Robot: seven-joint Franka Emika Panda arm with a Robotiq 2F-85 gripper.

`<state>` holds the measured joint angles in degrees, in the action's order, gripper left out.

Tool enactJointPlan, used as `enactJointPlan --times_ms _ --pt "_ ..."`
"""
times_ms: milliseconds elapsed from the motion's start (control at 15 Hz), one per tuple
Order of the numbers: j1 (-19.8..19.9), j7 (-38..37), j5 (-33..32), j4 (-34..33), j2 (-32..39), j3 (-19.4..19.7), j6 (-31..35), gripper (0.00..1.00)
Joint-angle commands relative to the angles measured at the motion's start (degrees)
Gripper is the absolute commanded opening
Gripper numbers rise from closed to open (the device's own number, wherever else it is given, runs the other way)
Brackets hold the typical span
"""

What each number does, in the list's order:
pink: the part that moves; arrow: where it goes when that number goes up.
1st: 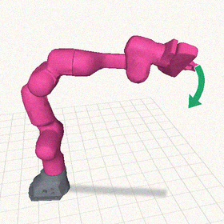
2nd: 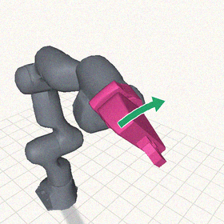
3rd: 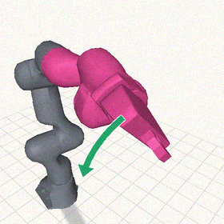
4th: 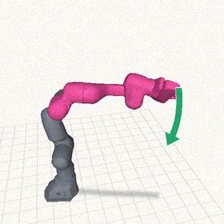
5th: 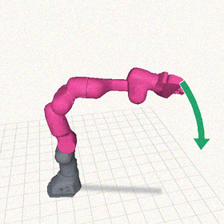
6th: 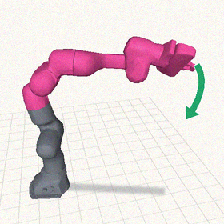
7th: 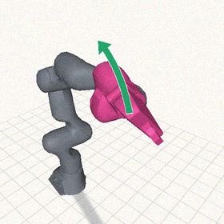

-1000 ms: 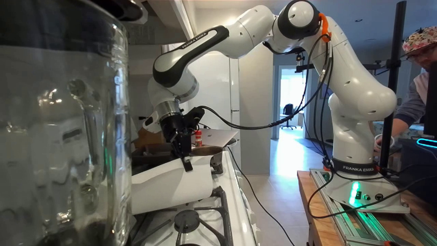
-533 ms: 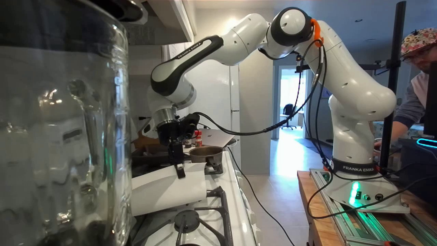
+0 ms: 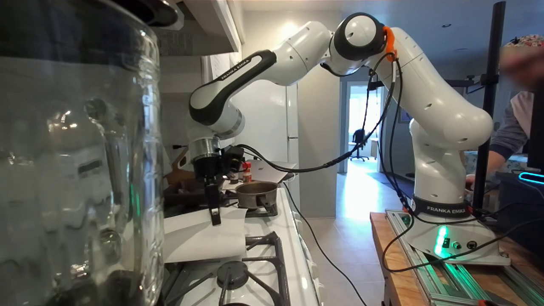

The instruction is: Fold the paper towel in half

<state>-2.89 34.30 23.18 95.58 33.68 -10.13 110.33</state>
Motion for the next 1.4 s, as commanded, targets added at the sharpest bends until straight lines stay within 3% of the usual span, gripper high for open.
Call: enactJointPlan --times_ms 0,67,133,200,867,1000,1333 --pt "-0.7 -5.7 -4.7 -1.6 1.0 0.8 1.2 0.00" --pt "-0.8 -7.1 -6.1 -1.6 1.0 1.0 1.2 0.00" --pt "-0.8 -8.1 -7.2 -1.7 1.0 1.1 1.3 0.07" --pt "-0.8 -9.2 -8.1 -1.6 1.0 1.2 1.4 0.28" --pt "-4.4 -19.4 -21.3 0.8 -2.9 3.2 12.4 0.95" --pt "-5.6 -21.1 -24.3 1.9 -4.5 3.4 15.5 1.00" --pt "-7.8 -23.6 -25.2 3.3 -6.0 1.8 19.1 1.00"
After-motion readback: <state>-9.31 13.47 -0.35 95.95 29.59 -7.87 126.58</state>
